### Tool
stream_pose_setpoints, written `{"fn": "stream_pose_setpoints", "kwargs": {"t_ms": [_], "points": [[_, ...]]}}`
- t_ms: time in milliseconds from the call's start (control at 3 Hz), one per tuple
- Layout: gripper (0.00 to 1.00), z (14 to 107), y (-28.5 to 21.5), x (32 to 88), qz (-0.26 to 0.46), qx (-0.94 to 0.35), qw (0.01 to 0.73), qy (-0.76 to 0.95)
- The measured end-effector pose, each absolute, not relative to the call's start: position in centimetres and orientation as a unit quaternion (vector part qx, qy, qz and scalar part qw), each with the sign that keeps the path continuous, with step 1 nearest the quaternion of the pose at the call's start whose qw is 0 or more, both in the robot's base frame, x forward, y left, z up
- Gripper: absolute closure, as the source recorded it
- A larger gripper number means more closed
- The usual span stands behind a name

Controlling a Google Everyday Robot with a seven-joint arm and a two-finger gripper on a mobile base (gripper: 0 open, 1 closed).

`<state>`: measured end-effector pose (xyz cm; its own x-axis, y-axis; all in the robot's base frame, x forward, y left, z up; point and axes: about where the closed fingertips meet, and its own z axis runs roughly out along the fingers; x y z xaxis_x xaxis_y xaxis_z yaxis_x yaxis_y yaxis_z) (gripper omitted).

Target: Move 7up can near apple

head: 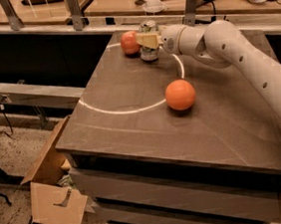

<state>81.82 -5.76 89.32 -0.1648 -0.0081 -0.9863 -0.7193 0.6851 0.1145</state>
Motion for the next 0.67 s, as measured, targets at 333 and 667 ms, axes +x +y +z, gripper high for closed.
{"fn": "stream_pose_setpoints", "kwargs": {"t_ms": [333,667], "points": [[0.52,89.5,-5.76,81.82,0.3,-0.259,0.592,0.702],[0.2,89.54,-5.77,81.83,0.3,-0.259,0.592,0.702]]}}
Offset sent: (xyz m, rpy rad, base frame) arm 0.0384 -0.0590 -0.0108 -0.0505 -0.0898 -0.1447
